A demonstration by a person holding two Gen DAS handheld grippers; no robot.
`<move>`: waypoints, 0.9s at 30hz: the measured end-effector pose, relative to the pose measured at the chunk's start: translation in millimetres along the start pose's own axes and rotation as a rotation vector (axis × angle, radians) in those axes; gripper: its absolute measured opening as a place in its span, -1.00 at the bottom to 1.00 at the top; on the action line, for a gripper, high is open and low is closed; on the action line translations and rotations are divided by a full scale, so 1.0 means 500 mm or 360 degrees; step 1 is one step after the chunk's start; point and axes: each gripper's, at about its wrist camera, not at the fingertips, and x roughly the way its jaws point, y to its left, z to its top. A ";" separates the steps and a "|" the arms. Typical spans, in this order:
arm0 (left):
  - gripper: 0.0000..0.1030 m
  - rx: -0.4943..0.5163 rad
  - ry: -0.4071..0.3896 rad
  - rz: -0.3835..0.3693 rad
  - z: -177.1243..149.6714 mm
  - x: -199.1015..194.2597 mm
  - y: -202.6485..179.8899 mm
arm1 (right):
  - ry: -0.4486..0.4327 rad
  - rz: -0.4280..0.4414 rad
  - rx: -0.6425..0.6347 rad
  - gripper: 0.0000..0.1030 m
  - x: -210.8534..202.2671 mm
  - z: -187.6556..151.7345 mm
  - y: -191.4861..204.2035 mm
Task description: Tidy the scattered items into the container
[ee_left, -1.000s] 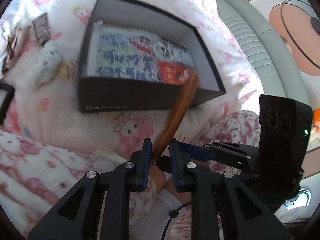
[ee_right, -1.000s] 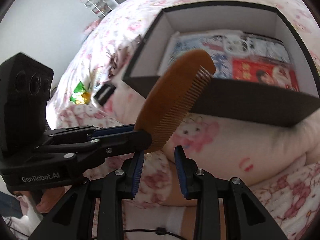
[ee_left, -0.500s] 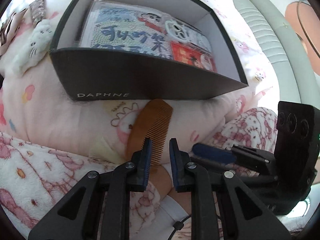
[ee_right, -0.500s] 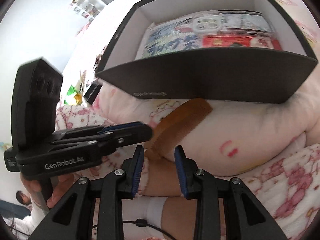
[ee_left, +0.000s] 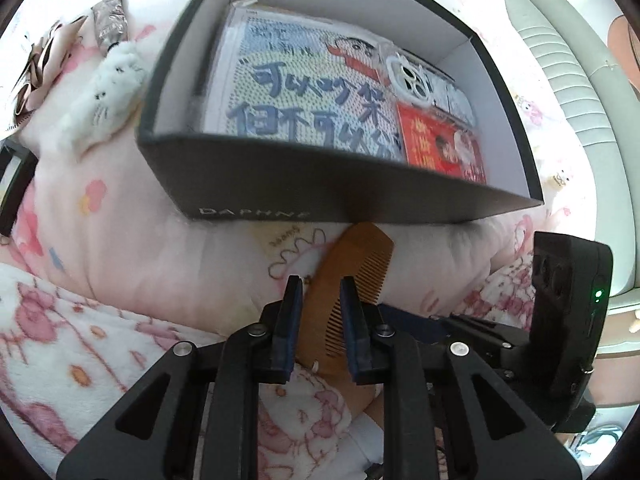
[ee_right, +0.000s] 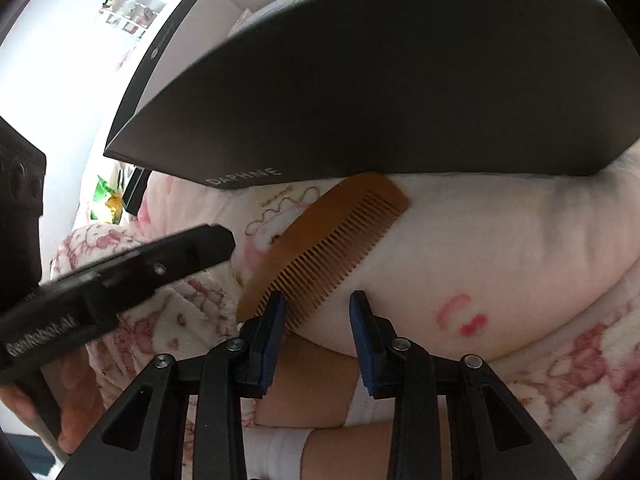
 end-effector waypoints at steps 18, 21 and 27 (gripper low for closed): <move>-0.61 0.0024 0.0057 -0.0048 -0.002 0.022 0.028 | 0.0037 0.0161 -0.0031 -0.63 0.001 0.012 0.023; -0.61 0.0034 0.0064 -0.0054 -0.002 0.026 0.025 | 0.0043 0.0225 0.0076 -0.61 -0.006 0.023 -0.013; -0.61 0.0026 0.0073 -0.0061 0.004 0.034 0.026 | -0.0014 0.0133 0.0146 -0.32 -0.022 0.035 -0.040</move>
